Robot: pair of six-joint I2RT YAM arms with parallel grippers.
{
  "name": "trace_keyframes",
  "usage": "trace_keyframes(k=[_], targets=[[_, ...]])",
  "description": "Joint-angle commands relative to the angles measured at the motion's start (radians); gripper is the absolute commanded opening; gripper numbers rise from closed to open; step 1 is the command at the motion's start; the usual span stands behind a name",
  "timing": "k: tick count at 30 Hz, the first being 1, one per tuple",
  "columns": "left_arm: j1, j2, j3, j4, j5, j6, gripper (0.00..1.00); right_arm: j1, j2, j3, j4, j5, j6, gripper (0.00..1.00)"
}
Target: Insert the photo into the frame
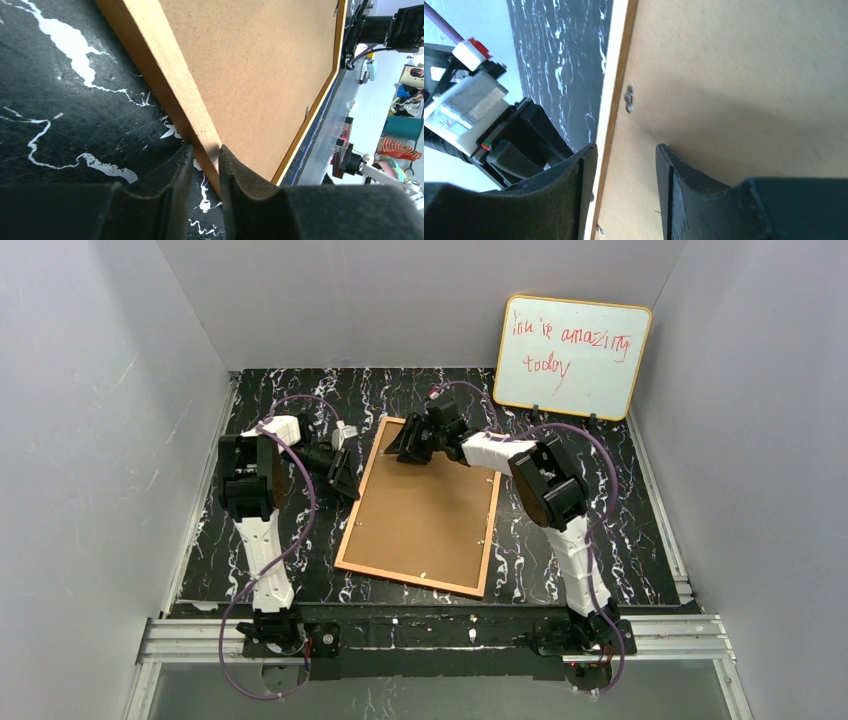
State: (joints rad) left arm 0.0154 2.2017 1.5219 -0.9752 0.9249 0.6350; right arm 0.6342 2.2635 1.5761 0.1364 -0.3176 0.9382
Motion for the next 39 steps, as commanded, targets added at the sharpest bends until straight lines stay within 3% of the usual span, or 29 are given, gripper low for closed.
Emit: trace_keyframes(k=[1, 13, 39], targets=[[-0.001, 0.011, 0.013, 0.002, 0.038, -0.016, 0.21, 0.005, 0.086, 0.127, -0.045, -0.028, -0.027, 0.54], [-0.002, 0.021, -0.023, 0.012, 0.017, 0.008, 0.16, 0.005, 0.195, 0.241, -0.055, -0.036, -0.005, 0.49], [-0.034, 0.014, -0.041, 0.028, -0.022, 0.014, 0.13, 0.041, 0.255, 0.252, 0.008, -0.058, 0.091, 0.47]])
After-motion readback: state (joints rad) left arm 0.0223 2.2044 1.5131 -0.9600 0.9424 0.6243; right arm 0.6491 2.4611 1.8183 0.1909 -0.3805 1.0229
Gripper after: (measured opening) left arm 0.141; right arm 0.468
